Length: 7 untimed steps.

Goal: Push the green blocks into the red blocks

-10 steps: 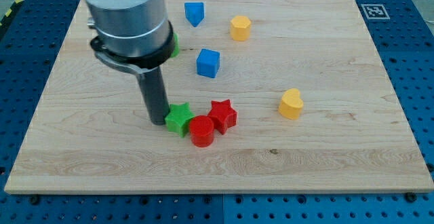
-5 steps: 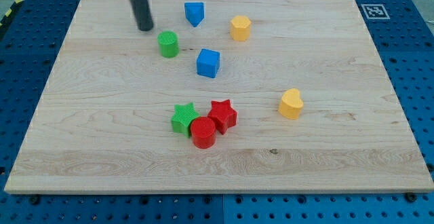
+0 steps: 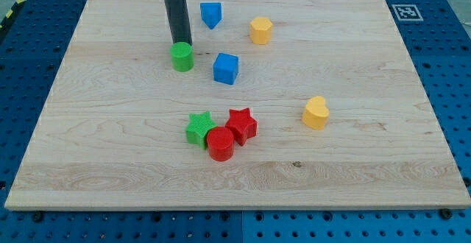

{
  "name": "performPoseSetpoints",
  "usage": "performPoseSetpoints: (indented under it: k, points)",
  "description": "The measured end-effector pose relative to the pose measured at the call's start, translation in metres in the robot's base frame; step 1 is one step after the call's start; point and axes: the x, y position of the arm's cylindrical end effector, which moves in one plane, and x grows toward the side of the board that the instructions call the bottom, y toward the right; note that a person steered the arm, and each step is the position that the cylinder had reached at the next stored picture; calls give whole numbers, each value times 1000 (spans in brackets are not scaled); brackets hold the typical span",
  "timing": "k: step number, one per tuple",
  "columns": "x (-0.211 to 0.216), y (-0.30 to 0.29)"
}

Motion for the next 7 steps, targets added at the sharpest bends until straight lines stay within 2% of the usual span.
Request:
performPoseSetpoints:
  k: [2,4,5,7]
  points:
    - [48,4]
    - [75,-30]
    - [77,-26]
    - [108,15]
